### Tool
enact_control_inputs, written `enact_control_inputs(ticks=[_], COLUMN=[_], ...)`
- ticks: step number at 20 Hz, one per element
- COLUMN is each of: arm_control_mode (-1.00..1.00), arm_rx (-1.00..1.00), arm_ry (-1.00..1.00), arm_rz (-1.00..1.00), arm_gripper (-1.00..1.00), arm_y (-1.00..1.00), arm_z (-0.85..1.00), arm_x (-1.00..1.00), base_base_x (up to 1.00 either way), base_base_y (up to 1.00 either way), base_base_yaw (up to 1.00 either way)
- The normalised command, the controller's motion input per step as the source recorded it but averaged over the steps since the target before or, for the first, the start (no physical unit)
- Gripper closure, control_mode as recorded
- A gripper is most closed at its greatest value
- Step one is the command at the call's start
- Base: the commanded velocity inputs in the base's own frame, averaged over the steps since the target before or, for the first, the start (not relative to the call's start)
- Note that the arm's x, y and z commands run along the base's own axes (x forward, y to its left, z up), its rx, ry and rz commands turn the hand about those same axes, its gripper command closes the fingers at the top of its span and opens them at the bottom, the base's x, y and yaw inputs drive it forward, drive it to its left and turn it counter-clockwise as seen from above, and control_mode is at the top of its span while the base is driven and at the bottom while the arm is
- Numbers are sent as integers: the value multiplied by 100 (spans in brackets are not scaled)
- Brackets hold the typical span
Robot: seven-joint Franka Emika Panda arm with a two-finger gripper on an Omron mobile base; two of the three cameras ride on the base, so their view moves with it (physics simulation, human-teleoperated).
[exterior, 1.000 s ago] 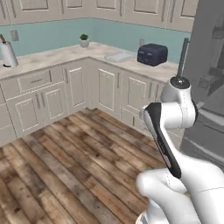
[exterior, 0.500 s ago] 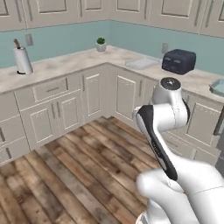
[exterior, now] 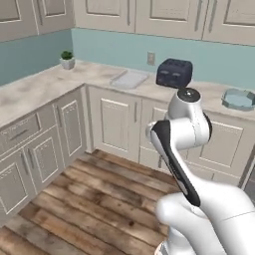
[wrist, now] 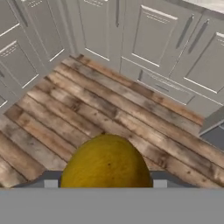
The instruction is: Place one lemon and one fish in each tupperware on the nearby counter, to pack two identical lunches.
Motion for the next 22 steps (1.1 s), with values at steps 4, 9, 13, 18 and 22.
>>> enact_control_inputs(ticks=[4, 9, 13, 18, 22], arm_control_mode=[100, 100, 100, 100, 100], arm_rx=[0, 0, 0, 0, 0], arm_ry=[0, 0, 0, 0, 0], arm_rz=[0, 0, 0, 0, 0], arm_gripper=[100, 100, 100, 100, 100], arm_y=[0, 0, 0, 0, 0], arm_z=[0, 0, 0, 0, 0], arm_x=[0, 0, 0, 0, 0], base_base_x=[100, 100, 100, 47, 19], base_base_y=[50, 13, 0, 30, 90], base_base_yaw=[-66, -59, -55, -53, -47])
